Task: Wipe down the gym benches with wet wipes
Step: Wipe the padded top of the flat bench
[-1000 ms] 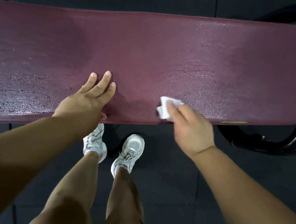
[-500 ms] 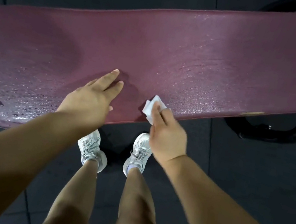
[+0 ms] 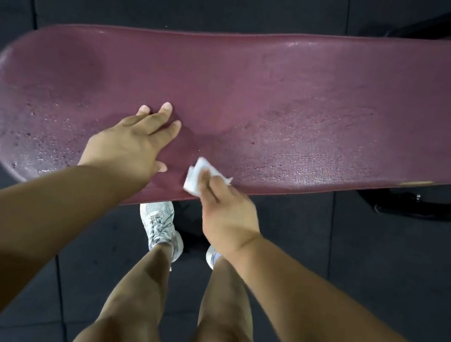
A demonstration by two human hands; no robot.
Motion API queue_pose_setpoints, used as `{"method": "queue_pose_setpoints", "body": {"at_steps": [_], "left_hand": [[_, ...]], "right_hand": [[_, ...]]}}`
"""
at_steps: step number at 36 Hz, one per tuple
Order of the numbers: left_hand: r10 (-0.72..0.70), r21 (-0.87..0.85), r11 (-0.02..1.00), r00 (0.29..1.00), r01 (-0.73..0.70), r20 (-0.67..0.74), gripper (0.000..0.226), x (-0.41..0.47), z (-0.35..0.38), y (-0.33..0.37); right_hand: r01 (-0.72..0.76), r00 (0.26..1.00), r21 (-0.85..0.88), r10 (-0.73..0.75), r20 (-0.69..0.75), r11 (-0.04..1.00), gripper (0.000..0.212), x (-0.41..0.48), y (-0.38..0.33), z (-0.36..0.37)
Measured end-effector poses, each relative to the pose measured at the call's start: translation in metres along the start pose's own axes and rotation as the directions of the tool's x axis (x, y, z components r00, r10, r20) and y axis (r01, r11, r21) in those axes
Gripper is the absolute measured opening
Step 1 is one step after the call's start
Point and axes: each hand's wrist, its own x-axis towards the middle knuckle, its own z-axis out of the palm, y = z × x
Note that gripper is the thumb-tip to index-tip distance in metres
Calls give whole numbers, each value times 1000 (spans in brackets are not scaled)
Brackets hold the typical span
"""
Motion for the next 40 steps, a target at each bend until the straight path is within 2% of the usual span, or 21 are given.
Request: {"method": "queue_pose_setpoints", "body": {"at_steps": [3, 5, 7, 9, 11, 13, 14, 15, 16, 18, 19, 21, 23, 25, 27, 29, 32, 34, 36, 38, 40], "left_hand": [[8, -7, 1000, 1000, -7, 21, 69, 1, -2, -4], [24, 0, 1000, 999, -24, 25, 70, 1, -4, -5], [33, 5, 999, 999, -33, 23, 70, 1, -7, -7], [35, 14, 999, 999, -35, 36, 70, 2, -9, -7], [36, 14, 999, 999, -37, 32, 68, 3, -11, -7], [29, -12, 1000, 1000, -28, 12, 62, 4, -13, -8], [21, -34, 999, 1000, -21, 1, 59, 6, -15, -9], [19, -52, 998, 1000, -19, -13, 56, 7, -16, -9], [21, -63, 998, 999, -23, -28, 54, 9, -18, -10], [31, -63, 997, 997, -35, -68, 54, 13, -20, -12], [28, -60, 998, 996, -33, -91, 56, 16, -22, -13], [-17, -61, 998, 992, 10, -123, 65, 20, -24, -16], [-96, -100, 991, 989, 84, -116, 75, 23, -24, -21], [-122, -151, 983, 987, 106, -101, 81, 25, -23, -24], [-121, -172, 979, 989, 105, -86, 80, 26, -21, -25], [-149, -193, 972, 986, 133, -70, 79, 27, -23, -22], [-181, -203, 965, 982, 167, -53, 76, 30, -27, -18], [-201, -207, 960, 979, 190, -33, 76, 31, -29, -17], [-224, -218, 952, 974, 215, -18, 76, 31, -31, -15], [-234, -227, 947, 972, 226, -13, 77, 31, -33, -14], [-243, -251, 940, 970, 232, -13, 77, 30, -33, -13]], "right_hand": [[333, 942, -104, -327, 72, 937, 53, 10, 28, -12], [344, 936, -161, -325, 132, 925, 47, 23, 57, -30], [127, 990, -189, -114, 79, 974, 42, 36, 82, -48], [-261, 965, -186, 262, -19, 947, 48, 46, 102, -59], [-626, 779, -68, 620, -100, 776, 52, 58, 106, -64], [-760, 630, 80, 761, -156, 645, 47, 69, 92, -58], [-770, 608, 126, 779, -157, 626, 45, 73, 79, -52], [-739, 642, 139, 752, -151, 659, 46, 75, 64, -45], [-658, 728, 134, 672, -136, 741, 49, 74, 48, -35], [-293, 951, 114, 302, -67, 949, 53, 69, 14, -22], [-68, 998, 90, 69, -5, 994, 49, 67, 5, -20], [279, 958, 24, -280, 53, 960, 43, 65, 8, -19], [408, 912, -48, -403, 80, 912, 41, 72, 35, -26], [307, 952, -133, -301, 62, 942, 38, 85, 70, -39], [-87, 996, -158, 80, -49, 984, 38, 104, 106, -61], [-502, 859, -70, 486, -162, 862, 44, 119, 132, -81], [-726, 656, 74, 721, -222, 683, 48, 140, 134, -88], [-740, 640, 105, 744, -192, 664, 47, 150, 114, -77], [-624, 761, 77, 627, -165, 778, 53, 152, 78, -62], [-306, 941, 56, 311, -131, 950, 57, 145, 44, -46], [36, 997, 15, -34, -69, 999, 48, 135, 25, -37]]}}
